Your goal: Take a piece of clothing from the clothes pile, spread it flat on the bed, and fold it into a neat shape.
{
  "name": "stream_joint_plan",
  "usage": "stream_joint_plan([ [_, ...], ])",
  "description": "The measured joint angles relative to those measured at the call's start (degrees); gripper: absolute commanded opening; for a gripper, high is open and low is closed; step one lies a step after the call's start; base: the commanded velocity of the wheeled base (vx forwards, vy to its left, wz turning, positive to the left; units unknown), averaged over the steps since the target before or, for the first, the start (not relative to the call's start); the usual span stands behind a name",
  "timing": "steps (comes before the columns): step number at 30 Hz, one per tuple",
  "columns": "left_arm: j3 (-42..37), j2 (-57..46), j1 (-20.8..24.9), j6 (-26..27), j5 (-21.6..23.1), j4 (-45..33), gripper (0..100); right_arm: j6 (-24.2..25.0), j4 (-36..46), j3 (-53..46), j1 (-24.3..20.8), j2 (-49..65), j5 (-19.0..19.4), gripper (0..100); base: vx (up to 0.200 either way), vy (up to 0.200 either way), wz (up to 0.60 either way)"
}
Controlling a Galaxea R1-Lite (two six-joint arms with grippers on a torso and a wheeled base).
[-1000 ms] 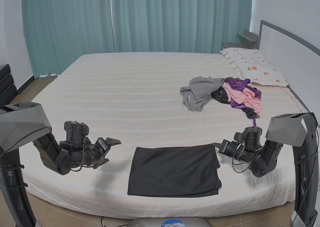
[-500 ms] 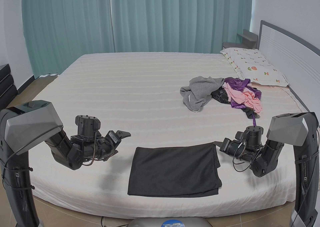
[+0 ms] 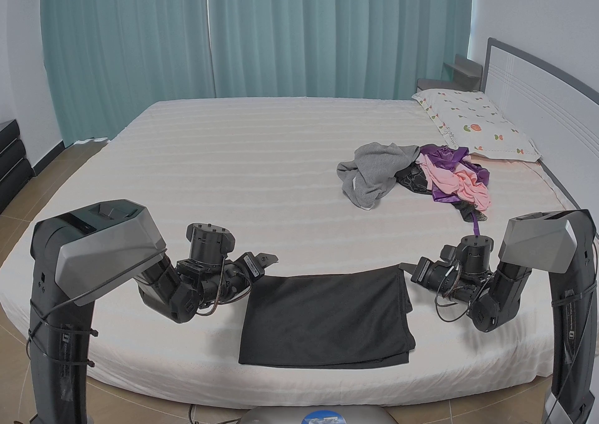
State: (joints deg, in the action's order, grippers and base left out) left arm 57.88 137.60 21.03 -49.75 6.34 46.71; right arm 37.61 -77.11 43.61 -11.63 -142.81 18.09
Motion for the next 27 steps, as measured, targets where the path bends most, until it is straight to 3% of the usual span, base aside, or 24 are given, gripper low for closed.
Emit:
stream_joint_plan([
  [5,2.97,2.32,0.77,0.07,-3.89,0.11,100,0.0,-0.07,0.02,-0.07,-0.05,0.0,0,0.0,0.0,0.0],
  [14,4.05,4.13,1.32,0.43,-4.43,0.2,100,-0.09,-0.11,0.3,-0.02,-0.07,-0.02,0,0.0,0.0,0.0],
  [15,4.05,4.22,1.4,0.49,-4.45,0.2,0,-0.09,-0.11,0.35,-0.02,-0.07,-0.04,0,0.0,0.0,0.0],
  [27,3.56,4.74,1.84,2.84,-6.01,0.41,0,-0.09,-0.13,0.66,0.11,-0.18,-0.09,0,0.0,0.0,0.0],
])
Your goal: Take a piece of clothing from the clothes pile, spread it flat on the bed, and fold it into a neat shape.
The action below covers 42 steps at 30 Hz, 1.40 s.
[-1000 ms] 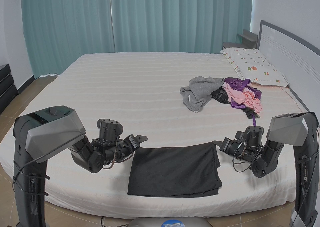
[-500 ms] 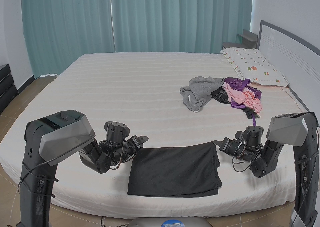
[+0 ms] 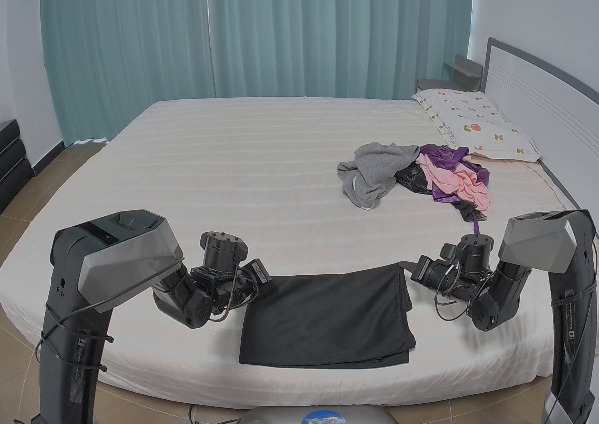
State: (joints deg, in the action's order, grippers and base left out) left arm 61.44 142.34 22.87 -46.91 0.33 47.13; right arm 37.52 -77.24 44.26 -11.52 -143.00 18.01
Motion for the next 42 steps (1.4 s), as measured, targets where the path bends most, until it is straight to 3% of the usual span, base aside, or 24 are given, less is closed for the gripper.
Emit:
stream_joint_plan([
  [8,0.11,0.05,-0.38,-2.88,-4.62,0.05,0,0.02,0.16,0.35,0.06,-0.02,-0.05,0,0.0,0.0,0.0],
  [23,-0.04,-0.13,-1.24,-5.28,-5.23,-0.11,0,-0.09,1.78,3.97,0.12,-2.65,-0.17,0,0.0,0.0,0.0],
  [24,-0.04,-0.13,-1.24,-5.28,-5.23,-0.11,100,-0.09,2.13,4.16,0.09,-2.79,-0.2,0,0.0,0.0,0.0],
  [26,-0.04,-0.13,-1.24,-5.25,-5.25,-0.11,100,-0.16,2.66,4.41,0.09,-3.06,-0.17,0,0.0,0.0,0.0],
  [27,-0.04,-0.13,-1.27,-5.25,-5.25,-0.16,100,-0.16,2.82,4.5,0.04,-3.12,-0.16,100,0.0,0.0,0.0],
  [37,-0.2,-0.41,-1.45,-6.77,-5.19,-0.22,100,0.51,2.63,0.22,0.44,-0.61,0.77,100,0.0,0.0,0.0],
  [42,-1.28,-1.74,-2.43,-9.91,-3.3,-0.44,100,0.6,2.11,-8.33,0.63,3.78,4.97,100,0.0,0.0,0.0],
])
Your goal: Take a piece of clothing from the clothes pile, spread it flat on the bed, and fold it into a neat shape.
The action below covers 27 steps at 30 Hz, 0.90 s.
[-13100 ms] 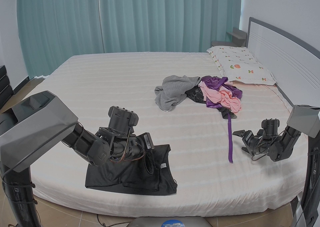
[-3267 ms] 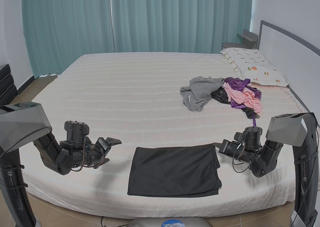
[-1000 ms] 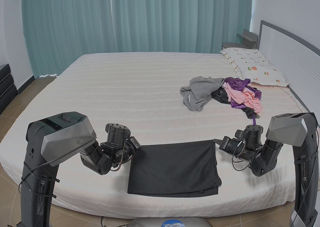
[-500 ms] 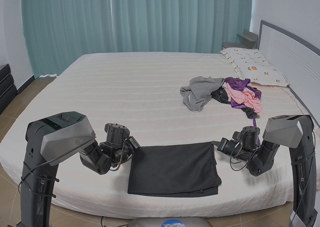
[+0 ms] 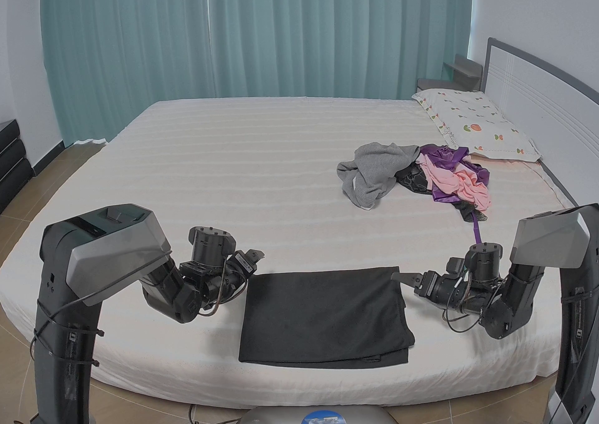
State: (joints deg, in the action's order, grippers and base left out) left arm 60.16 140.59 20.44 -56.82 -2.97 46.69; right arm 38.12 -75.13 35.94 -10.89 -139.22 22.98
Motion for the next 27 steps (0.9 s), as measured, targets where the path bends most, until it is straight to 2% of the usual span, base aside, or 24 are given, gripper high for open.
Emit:
stream_joint_plan([
  [6,-3.96,-3.44,-2.23,-3.04,8.14,0.22,100,-2.16,-0.24,-11.02,-0.85,5.4,3.97,100,0.0,0.0,0.0],
  [10,-5.75,-5.42,-3.28,-3.89,10.65,0.49,100,-4.0,-1.07,-17.37,-2.34,7.61,4.91,100,0.0,0.0,0.0],
  [18,-6.74,-7.05,-3.89,-3.94,11.24,0.52,100,-4.82,-1.62,-21.18,-5.95,8.92,4.94,100,0.0,0.0,0.0],
  [27,-6.8,-7.39,-3.89,-3.89,11.18,0.5,100,-6.29,-1.76,-20.31,-5.79,6.72,3.07,100,0.0,0.0,0.0],
])
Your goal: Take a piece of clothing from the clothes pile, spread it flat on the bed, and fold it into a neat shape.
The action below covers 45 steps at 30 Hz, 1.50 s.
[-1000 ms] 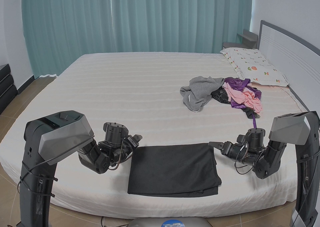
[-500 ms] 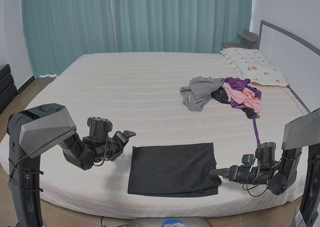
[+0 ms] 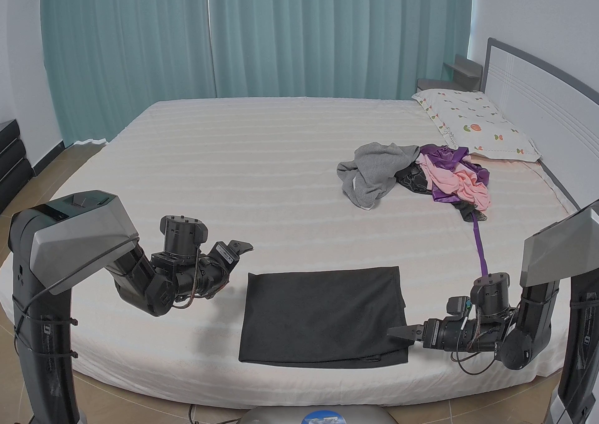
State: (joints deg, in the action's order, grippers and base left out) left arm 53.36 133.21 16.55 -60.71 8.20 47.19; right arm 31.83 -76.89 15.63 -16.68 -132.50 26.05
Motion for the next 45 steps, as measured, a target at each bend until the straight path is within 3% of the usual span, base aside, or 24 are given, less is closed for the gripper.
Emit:
stream_joint_plan([
  [2,0.05,0.0,0.01,0.0,-0.06,-0.01,100,-0.11,-0.02,0.18,0.04,-0.35,-0.17,100,0.0,0.0,0.0],
  [3,0.05,0.0,0.01,0.06,-0.06,0.0,100,-0.24,0.0,0.22,0.04,-0.5,-0.2,0,0.0,0.0,0.0],
  [41,0.33,-0.02,0.12,0.11,-0.11,-0.37,100,-8.18,0.68,-3.73,1.66,1.72,-0.3,0,0.0,0.0,0.0],
  [42,0.33,-0.02,0.12,0.11,-0.13,-0.34,100,-8.44,0.68,-3.75,1.72,1.62,-0.33,100,0.0,0.0,0.0],
  [45,0.33,-0.02,0.17,0.11,-0.11,-0.37,100,-9.86,0.77,-3.82,1.94,1.13,-0.33,100,0.0,0.0,0.0],
])
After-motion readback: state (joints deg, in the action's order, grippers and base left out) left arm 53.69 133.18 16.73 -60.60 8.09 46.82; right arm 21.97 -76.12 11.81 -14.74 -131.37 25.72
